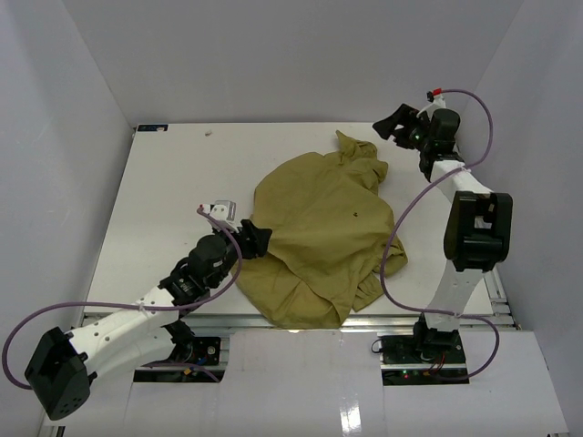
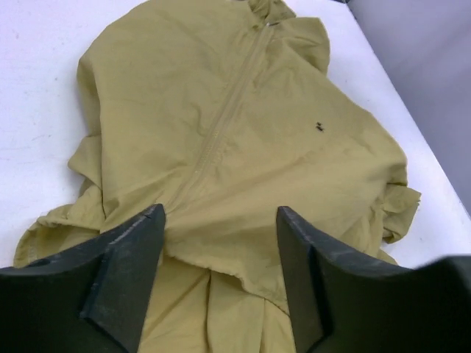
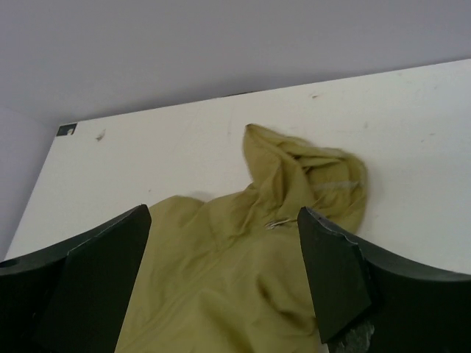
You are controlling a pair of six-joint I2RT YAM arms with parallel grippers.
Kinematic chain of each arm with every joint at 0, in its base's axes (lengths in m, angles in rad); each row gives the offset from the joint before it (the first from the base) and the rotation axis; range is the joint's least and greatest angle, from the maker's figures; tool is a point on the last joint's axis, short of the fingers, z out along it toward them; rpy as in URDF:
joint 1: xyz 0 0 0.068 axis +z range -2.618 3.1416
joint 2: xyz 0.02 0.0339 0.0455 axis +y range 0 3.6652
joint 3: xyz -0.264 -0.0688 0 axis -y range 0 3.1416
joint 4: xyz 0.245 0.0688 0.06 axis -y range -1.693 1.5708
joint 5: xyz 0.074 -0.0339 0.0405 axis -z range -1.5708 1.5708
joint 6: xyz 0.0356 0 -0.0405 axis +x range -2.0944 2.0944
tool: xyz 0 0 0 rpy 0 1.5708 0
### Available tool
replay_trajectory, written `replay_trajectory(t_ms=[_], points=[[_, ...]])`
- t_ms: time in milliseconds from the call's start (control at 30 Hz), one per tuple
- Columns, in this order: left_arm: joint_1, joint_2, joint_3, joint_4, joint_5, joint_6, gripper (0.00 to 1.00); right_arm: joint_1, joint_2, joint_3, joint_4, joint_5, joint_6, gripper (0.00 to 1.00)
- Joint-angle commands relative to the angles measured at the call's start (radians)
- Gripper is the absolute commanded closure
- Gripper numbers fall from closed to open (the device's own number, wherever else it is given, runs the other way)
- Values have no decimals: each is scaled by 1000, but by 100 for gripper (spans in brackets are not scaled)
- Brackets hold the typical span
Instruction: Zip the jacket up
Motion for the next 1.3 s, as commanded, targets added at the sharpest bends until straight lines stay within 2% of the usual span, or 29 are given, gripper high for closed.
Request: replay_trajectory(t_ms=[0, 33, 100, 167, 233, 333, 467, 533, 800, 933, 1267], points=[[0, -44, 44, -29, 61, 17, 18, 104, -256, -74, -221, 85, -61, 2], [1, -36, 55, -31, 75, 24, 13, 120, -285, -103, -253, 102, -63, 4], [0, 8, 142, -88, 134, 55, 10, 189, -398, -154, -376, 185, -71, 10], [0, 63, 212, -114, 192, 85, 10, 243, -487, -230, -492, 268, -73, 10], [1, 85, 245, -115, 232, 108, 10, 313, -595, -308, -523, 352, -58, 10], [0, 87, 234, -57, 286, 146, 10, 361, -712, -404, -597, 396, -42, 10], [0, 75, 157, 45, 339, 162, 10, 501, -882, -419, -751, 564, -106, 10], [1, 56, 126, 68, 369, 177, 10, 543, -966, -442, -808, 588, -118, 10], [-3, -79, 65, 88, 369, 173, 9, 579, -1247, -558, -831, 663, -154, 10], [-6, -140, 33, 126, 387, 171, 9, 577, -1285, -606, -822, 661, -181, 10], [-18, -153, 46, 102, 385, 177, 9, 577, -1327, -651, -789, 632, -195, 10]])
